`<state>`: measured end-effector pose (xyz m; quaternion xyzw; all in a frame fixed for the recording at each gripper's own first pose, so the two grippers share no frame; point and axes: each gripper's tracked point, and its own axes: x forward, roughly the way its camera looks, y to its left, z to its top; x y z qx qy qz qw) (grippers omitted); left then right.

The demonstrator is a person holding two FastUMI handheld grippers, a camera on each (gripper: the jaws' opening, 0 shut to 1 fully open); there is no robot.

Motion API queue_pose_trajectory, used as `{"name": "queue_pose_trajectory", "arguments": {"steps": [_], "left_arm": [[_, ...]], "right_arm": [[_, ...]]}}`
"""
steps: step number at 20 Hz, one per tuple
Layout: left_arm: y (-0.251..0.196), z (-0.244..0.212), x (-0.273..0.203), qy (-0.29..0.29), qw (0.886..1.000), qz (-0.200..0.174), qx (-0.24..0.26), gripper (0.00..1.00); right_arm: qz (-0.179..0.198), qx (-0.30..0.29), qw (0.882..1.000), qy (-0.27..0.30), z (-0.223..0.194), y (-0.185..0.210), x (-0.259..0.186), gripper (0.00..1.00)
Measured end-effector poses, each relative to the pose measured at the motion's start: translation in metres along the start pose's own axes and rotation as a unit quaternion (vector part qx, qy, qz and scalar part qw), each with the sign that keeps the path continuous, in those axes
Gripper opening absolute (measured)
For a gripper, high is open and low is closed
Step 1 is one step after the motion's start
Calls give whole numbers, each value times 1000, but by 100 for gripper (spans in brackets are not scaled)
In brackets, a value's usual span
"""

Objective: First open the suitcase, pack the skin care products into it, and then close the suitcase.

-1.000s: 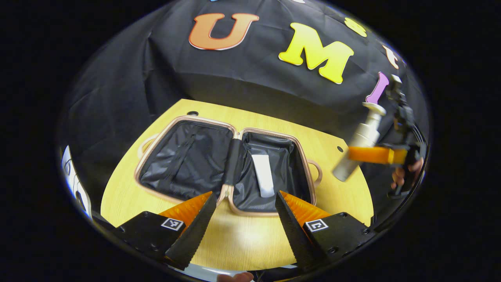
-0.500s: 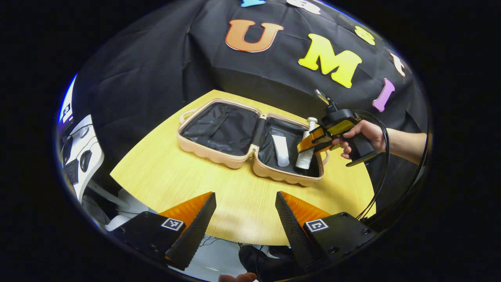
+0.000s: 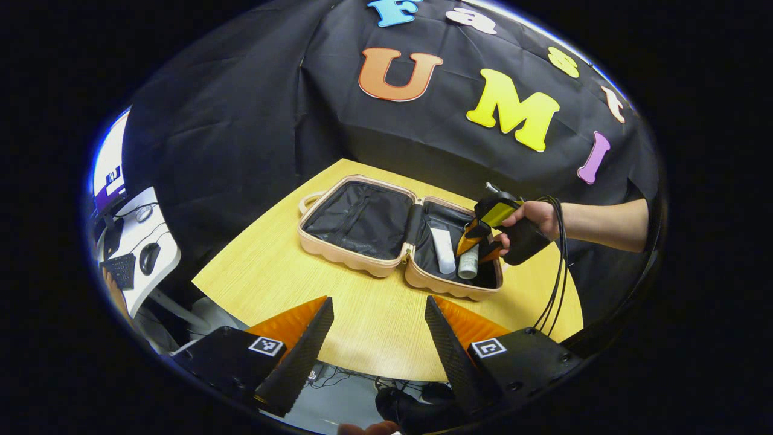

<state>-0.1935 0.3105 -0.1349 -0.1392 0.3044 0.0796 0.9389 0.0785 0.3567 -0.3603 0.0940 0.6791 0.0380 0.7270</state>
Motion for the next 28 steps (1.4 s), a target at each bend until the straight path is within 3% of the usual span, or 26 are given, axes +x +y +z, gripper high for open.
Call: {"name": "queue_pose_trajectory", "arguments": {"steps": [4, 5, 8, 11, 12, 13, 14, 17, 20, 21, 24, 28], "left_arm": [[-8, -5, 0, 10, 1000, -13, 7, 97], [-7, -4, 1, 8, 1000, -16, 8, 97], [-6, 11, 5, -18, 1000, -21, 8, 97], [2, 28, 13, -39, 999, -19, -9, 97], [8, 34, 18, -48, 999, -18, -15, 97], [13, 39, 23, -58, 998, -19, -19, 97], [19, 45, 31, -67, 997, -21, -22, 97], [45, 45, 64, -80, 994, -31, -69, 97], [72, 62, 105, -97, 984, -56, -142, 97], [86, 65, 120, -93, 979, -57, -170, 96], [124, 78, 158, -92, 964, -65, -240, 96], [164, 87, 209, -75, 946, -66, -307, 97]], "right_arm": [[18, -11, 1000, -16, -1, 8, -16, 54], [16, -20, 999, -22, -2, 8, -24, 61], [39, -45, 997, -45, -14, 6, -61, 69], [68, -93, 989, -97, -24, -10, -104, 69], [61, -125, 983, -124, -25, -24, -120, 74], [55, -152, 974, -159, -25, -39, -136, 67], [54, -177, 963, -196, -23, -52, -154, 74], [113, -227, 920, -299, -29, -68, -216, 74], [154, -228, 890, -362, -38, -85, -260, 74], [152, -231, 883, -380, -41, -94, -273, 69], [135, -237, 860, -431, -48, -109, -313, 74], [122, -269, 853, -431, -66, -107, -330, 74]]}}
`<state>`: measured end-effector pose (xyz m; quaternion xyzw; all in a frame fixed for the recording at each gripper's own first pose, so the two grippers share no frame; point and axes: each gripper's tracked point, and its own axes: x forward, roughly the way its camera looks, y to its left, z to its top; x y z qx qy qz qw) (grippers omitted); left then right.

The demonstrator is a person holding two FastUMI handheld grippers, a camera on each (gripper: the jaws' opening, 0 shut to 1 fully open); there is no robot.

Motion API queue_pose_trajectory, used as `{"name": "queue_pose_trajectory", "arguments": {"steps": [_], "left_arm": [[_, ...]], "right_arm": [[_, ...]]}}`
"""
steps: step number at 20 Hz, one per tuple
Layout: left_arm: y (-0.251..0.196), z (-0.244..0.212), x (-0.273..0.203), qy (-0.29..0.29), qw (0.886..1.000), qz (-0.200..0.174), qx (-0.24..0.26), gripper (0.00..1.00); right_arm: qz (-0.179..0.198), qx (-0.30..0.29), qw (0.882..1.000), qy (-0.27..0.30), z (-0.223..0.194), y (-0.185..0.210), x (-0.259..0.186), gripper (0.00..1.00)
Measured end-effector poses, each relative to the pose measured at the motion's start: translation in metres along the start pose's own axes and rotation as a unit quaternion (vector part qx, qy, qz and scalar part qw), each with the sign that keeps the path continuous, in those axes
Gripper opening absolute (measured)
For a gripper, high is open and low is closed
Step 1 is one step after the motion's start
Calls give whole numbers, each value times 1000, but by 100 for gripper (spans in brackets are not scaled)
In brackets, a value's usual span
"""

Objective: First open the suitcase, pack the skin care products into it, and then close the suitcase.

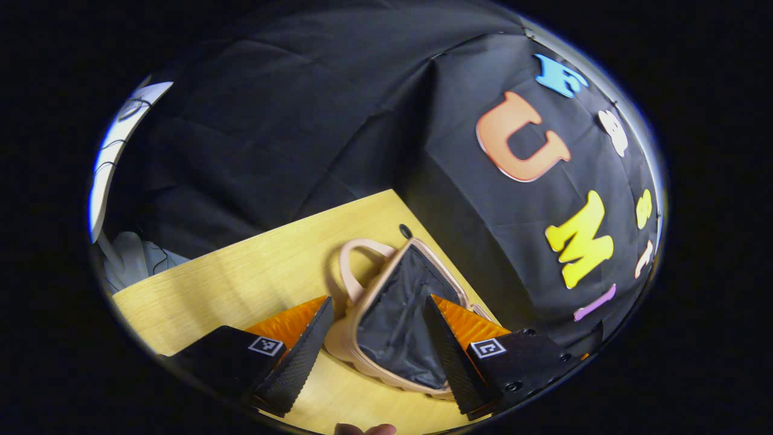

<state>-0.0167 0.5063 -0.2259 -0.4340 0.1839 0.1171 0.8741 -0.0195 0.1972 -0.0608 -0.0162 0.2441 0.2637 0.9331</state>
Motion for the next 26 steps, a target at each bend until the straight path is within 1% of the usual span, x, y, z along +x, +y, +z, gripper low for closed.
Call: {"name": "queue_pose_trajectory", "arguments": {"steps": [2, 3, 4, 5, 6, 7, 8, 9, 10, 12, 13, 14, 15, 16, 17, 18, 19, 20, 21, 22, 24, 25, 26], "left_arm": [[11, 11, 16, 1, 1000, 1, -29, 96], [13, 18, 24, 2, 999, 4, -39, 96], [17, 20, 30, 1, 999, 5, -44, 95], [16, 19, 37, 6, 999, -2, -52, 94], [15, 18, 42, 12, 998, -11, -59, 81], [17, 17, 48, 21, 998, -14, -63, 90], [19, 13, 55, 29, 997, -14, -67, 87], [22, 9, 60, 39, 996, -15, -80, 83], [19, 7, 68, 45, 995, -20, -93, 82], [19, 4, 79, 50, 993, -24, -105, 75], [21, 2, 85, 52, 992, -20, -112, 69], [23, 2, 90, 55, 991, -11, -120, 64], [25, 3, 95, 54, 991, -2, -126, 54], [26, 4, 96, 55, 991, 6, -125, 48], [27, 3, 100, 60, 991, 14, -120, 36], [26, 2, 98, 66, 991, 18, -117, 31], [24, 5, 96, 67, 990, 24, -119, 11], [19, 8, 99, 70, 990, 25, -117, 15], [14, 9, 95, 72, 991, 28, -108, 12], [11, 13, 91, 71, 992, 32, -94, 11], [-3, 29, 81, 54, 996, 36, -64, 8], [-17, 37, 75, 44, 997, 33, -47, 7], [-35, 46, 68, 34, 999, 24, -28, 7]], "right_arm": [[3, -11, 1000, -2, 10, 10, -4, 74], [3, -17, 1000, -1, 12, 15, -7, 69], [6, -24, 1000, -1, 16, 21, -8, 74], [6, -34, 999, -1, 20, 24, -7, 74], [5, -42, 999, 0, 21, 27, -4, 74], [7, -45, 999, 0, 24, 31, -3, 74], [9, -44, 999, -2, 28, 36, -3, 69], [11, -40, 999, 0, 31, 38, -2, 74], [10, -38, 999, 1, 31, 39, 0, 74], [7, -36, 999, 3, 33, 38, 0, 74], [5, -33, 999, 3, 34, 37, 0, 74], [3, -29, 1000, 1, 35, 35, 0, 69], [0, -25, 1000, -1, 35, 34, -2, 74], [0, -19, 1000, -2, 36, 34, -4, 74], [0, -15, 1000, -5, 36, 34, -7, 74], [-4, -13, 1000, -12, 38, 32, -9, 74], [-10, -11, 1000, -21, 41, 31, -13, 74], [-15, -9, 999, -31, 41, 29, -17, 68], [-18, -8, 999, -40, 44, 27, -23, 69], [-20, -8, 999, -49, 44, 27, -29, 74], [-26, -6, 998, -65, 46, 21, -40, 74], [-30, -3, 997, -76, 49, 16, -46, 68], [-38, 3, 995, -89, 52, 10, -52, 69]]}}
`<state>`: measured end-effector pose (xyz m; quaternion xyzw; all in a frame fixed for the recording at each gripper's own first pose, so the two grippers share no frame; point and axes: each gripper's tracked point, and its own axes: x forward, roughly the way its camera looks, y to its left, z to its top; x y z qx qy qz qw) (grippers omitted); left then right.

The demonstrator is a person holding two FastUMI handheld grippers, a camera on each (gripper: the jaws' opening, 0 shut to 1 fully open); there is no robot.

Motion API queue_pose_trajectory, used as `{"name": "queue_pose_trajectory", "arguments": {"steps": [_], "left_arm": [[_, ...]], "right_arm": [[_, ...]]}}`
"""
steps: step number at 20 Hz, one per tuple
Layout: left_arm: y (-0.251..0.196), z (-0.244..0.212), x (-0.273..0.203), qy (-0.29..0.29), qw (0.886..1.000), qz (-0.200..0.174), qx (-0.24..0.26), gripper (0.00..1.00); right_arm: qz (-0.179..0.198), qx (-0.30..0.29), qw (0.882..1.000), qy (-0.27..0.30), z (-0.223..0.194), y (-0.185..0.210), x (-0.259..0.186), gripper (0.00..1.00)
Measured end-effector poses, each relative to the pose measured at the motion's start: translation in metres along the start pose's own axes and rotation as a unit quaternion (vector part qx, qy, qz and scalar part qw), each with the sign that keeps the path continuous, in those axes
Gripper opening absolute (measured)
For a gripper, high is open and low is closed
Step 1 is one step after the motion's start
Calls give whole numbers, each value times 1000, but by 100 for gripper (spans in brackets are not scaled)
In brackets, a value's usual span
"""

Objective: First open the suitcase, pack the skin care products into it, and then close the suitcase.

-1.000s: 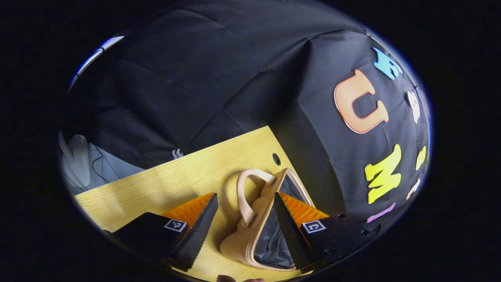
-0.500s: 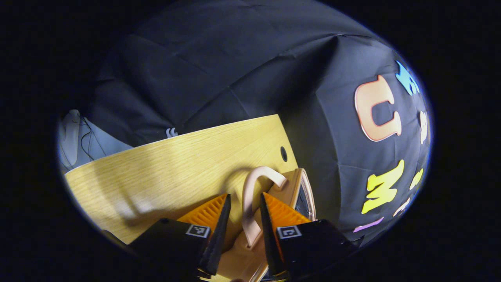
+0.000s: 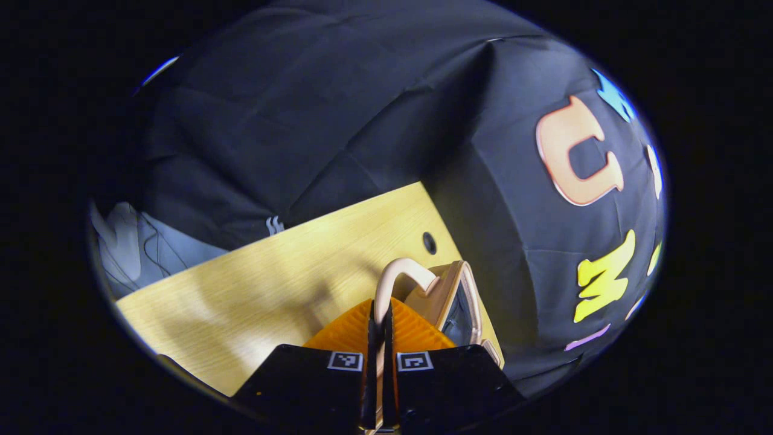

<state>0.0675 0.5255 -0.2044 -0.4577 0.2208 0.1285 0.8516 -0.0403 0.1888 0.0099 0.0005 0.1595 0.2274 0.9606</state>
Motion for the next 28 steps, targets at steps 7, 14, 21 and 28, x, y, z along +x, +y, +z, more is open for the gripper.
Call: {"name": "queue_pose_trajectory", "arguments": {"steps": [7, 14, 21, 28], "left_arm": [[-158, -5, -71, -60, 982, -68, 165, 6], [-292, -126, -91, -86, 946, -128, 284, 6], [-334, -246, -70, -101, 906, -119, 393, 6], [-324, -367, -10, -37, 865, -99, 490, 6]], "right_arm": [[-91, 31, 991, -89, 30, -71, -42, 74], [-135, 20, 984, -110, 19, -105, -76, 74], [-188, 20, 977, -103, 9, -146, -102, 76], [-251, 21, 965, -76, -11, -199, -132, 75]]}}
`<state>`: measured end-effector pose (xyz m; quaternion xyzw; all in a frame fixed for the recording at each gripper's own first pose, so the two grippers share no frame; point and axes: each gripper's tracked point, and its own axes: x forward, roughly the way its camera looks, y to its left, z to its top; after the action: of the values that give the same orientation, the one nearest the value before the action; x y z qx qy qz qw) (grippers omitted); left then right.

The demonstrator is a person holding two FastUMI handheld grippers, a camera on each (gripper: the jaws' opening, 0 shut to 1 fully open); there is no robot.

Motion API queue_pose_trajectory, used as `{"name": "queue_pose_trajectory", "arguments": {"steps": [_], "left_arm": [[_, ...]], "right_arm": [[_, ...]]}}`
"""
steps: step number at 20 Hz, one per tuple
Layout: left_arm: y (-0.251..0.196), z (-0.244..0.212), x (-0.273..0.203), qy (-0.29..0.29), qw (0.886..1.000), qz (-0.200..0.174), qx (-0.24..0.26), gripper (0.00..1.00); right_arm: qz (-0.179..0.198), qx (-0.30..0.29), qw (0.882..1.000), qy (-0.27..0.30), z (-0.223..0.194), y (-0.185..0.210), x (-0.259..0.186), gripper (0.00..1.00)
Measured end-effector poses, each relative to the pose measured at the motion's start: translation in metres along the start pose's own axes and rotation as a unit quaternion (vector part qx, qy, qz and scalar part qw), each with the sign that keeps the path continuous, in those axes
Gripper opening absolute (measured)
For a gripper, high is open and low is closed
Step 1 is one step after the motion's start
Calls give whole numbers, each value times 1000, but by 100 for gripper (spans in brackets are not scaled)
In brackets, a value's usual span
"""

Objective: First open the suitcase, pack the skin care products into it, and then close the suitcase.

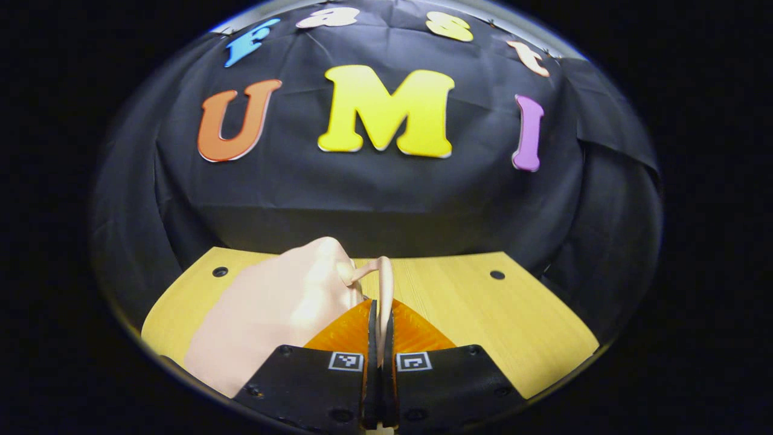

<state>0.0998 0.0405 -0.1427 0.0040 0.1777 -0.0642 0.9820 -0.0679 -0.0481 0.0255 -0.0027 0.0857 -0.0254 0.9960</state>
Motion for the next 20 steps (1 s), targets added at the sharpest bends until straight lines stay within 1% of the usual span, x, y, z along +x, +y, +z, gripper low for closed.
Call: {"name": "queue_pose_trajectory", "arguments": {"steps": [4, 5, 6, 7, 8, 10, 12, 13, 14, 15, 16, 17, 18, 19, 20], "left_arm": [[-22, -53, 16, 60, 998, 7, 24, 6], [-23, -63, 20, 75, 997, 10, 29, 7], [-24, -66, 21, 81, 996, 12, 37, 7], [-24, -67, 25, 78, 996, 18, 48, 7], [-23, -67, 26, 73, 995, 28, 59, 7], [-25, -71, 27, 71, 994, 43, 68, 8], [-34, -79, 30, 82, 994, 36, 69, 12], [-38, -84, 32, 92, 993, 30, 65, 18], [-42, -87, 30, 101, 993, 27, 62, 21], [-48, -90, 26, 107, 992, 25, 62, 28], [-52, -91, 22, 109, 992, 18, 55, 33], [-57, -91, 18, 111, 993, 13, 47, 47], [-59, -90, 13, 112, 993, 10, 37, 52], [-65, -87, 5, 112, 993, 3, 27, 67], [-71, -79, -3, 106, 994, -7, 17, 73]], "right_arm": [[-33, 6, 999, 13, -8, -33, -4, 75], [-38, 8, 999, 16, -10, -38, -3, 72], [-43, 8, 999, 17, -12, -43, -3, 76], [-46, 6, 999, 18, -14, -48, -2, 72], [-48, 6, 999, 21, -17, -50, -2, 76], [-46, 7, 999, 28, -25, -53, 1, 76], [-38, 7, 999, 33, -29, -51, 4, 76], [-32, 5, 999, 34, -31, -49, 7, 75], [-25, 2, 999, 34, -31, -47, 11, 76], [-18, 0, 999, 33, -31, -44, 14, 75], [-11, -2, 999, 33, -31, -41, 17, 76], [-2, -1, 999, 32, -30, -37, 22, 76], [7, -1, 1000, 31, -29, -32, 26, 76], [15, 0, 999, 29, -30, -28, 31, 76], [24, 3, 999, 26, -28, -23, 36, 76]]}}
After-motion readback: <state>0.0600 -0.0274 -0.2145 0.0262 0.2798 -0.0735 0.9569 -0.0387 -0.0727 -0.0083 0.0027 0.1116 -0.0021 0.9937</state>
